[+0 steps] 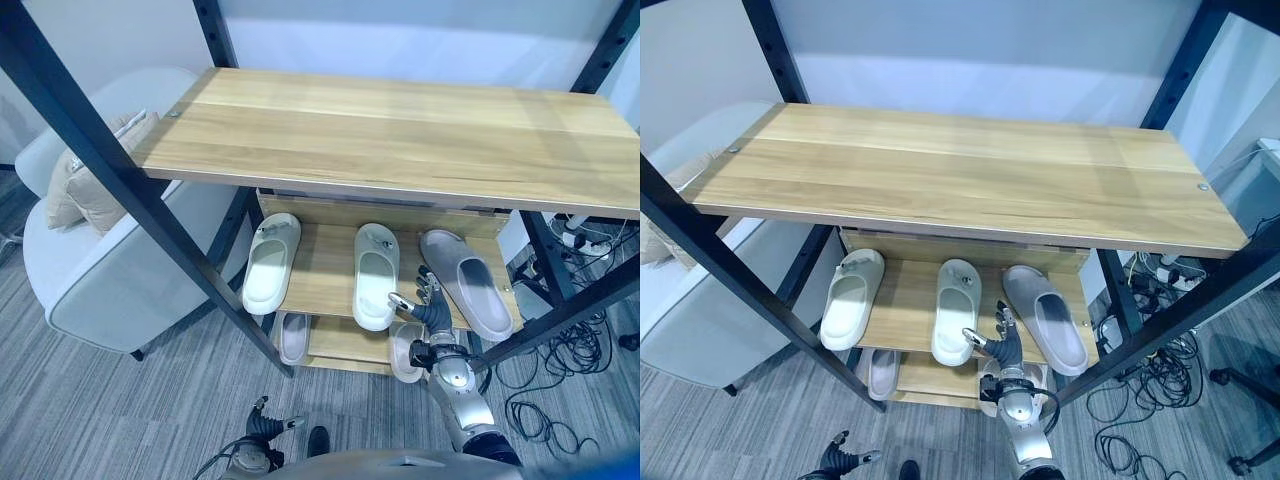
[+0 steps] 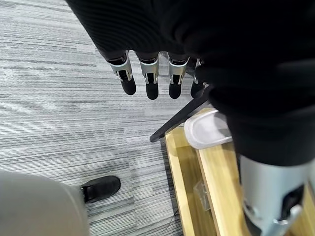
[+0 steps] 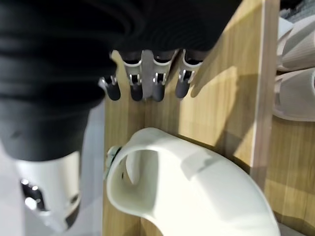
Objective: Arrange the slippers neatly on the shoe rack.
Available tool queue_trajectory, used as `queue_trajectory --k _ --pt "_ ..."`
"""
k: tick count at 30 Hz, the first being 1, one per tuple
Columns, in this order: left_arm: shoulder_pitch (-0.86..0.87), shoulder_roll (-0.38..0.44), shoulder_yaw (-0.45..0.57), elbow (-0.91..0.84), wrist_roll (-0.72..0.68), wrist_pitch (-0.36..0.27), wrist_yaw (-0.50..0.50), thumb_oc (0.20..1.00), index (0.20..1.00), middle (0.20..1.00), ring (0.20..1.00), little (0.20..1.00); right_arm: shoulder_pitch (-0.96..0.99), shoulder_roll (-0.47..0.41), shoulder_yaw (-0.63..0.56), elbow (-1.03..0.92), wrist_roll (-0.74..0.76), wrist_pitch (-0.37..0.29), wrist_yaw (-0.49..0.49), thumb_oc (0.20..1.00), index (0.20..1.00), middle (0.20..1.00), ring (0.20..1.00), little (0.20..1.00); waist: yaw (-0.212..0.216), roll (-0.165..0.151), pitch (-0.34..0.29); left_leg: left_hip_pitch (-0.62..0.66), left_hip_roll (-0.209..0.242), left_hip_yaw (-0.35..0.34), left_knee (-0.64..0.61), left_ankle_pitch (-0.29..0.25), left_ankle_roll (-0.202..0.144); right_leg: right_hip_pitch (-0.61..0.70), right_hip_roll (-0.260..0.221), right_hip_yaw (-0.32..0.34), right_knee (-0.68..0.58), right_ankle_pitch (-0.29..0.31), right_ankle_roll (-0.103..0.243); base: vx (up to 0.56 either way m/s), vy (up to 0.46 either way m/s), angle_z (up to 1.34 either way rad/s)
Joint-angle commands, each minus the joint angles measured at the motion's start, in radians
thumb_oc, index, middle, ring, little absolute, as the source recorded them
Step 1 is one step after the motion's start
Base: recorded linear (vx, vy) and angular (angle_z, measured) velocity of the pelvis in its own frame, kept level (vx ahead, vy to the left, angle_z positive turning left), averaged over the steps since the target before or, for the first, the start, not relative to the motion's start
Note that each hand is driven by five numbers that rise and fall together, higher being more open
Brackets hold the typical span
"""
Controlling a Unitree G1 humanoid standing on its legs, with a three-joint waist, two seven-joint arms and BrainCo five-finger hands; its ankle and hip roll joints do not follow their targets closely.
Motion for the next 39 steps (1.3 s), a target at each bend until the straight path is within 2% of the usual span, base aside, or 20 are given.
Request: queue_trajectory --k 1,8,12,13,18,29,39 --pt "0.072 -0.038 -0.031 0.099 0.004 0.017 0.006 1.0 1.0 1.0 1.0 1.0 -0.067 0.002 0.016 -0.026 0.013 -0.039 0.007 1.0 1.0 1.0 1.0 1.0 0.017 0.038 0.018 0.108 0.005 -0.026 0.013 -0.097 0.008 -0.01 -0.003 0.035 0.022 0.021 0.053 0.03 0.008 -0.11" --pt "0.092 -0.041 -0.045 0.115 0.013 0.014 0.009 1.0 1.0 1.0 1.0 1.0 -0.149 0.032 0.018 0.047 0.032 -0.009 0.022 1.0 1.0 1.0 1.0 1.0 0.038 0.038 0.014 0.098 -0.003 -0.044 0.013 -0.092 0.007 0.007 -0.003 0.008 0.004 0.023 0.058 0.02 0.007 0.05" --pt "0.101 -0.04 -0.039 0.129 0.003 0.014 0.006 1.0 1.0 1.0 1.0 1.0 -0.155 0.067 -0.008 0.07 0.078 -0.011 -0.004 1.0 1.0 1.0 1.0 1.0 0.042 0.038 0.013 0.094 -0.005 -0.051 0.013 -0.089 0.006 0.009 -0.004 -0.002 0.0 0.024 0.061 0.0 0.0 0.0" --pt "0.107 -0.04 -0.033 0.131 0.0 0.013 0.005 1.0 1.0 1.0 1.0 1.0 -0.161 0.068 -0.02 0.07 0.074 -0.018 -0.045 1.0 1.0 1.0 1.0 1.0 0.044 0.04 0.015 0.089 -0.007 -0.051 0.013 -0.087 0.006 0.008 -0.005 -0.005 -0.003 0.025 0.061 0.0 0.0 0.0" --pt "0.11 -0.046 -0.037 0.129 -0.003 0.017 -0.003 1.0 1.0 1.0 1.0 1.0 -0.174 0.073 -0.023 0.072 0.061 0.001 -0.077 1.0 1.0 1.0 1.0 1.0 0.047 0.043 0.022 0.079 -0.008 -0.05 0.013 -0.082 0.004 0.003 -0.004 -0.007 -0.007 0.028 0.064 0.0 0.003 0.04" --pt "0.108 -0.052 -0.054 0.1 0.002 0.009 -0.015 1.0 1.0 1.0 1.0 1.0 -0.292 0.062 -0.05 0.177 0.078 0.056 -0.042 1.0 1.0 1.0 1.0 1.0 0.064 0.054 0.048 0.057 -0.014 -0.067 0.013 -0.069 0.006 -0.01 -0.011 -0.024 -0.003 0.026 0.067 -0.01 0.015 0.04" --pt "0.104 -0.057 -0.054 0.11 -0.001 0.007 -0.02 1.0 1.0 1.0 1.0 1.0 -0.378 0.086 -0.038 0.237 0.084 0.066 -0.023 1.0 1.0 1.0 1.0 1.0 0.072 0.057 0.057 0.061 -0.019 -0.069 0.013 -0.066 0.011 -0.012 -0.019 -0.03 0.01 0.021 0.065 0.0 0.015 0.04"
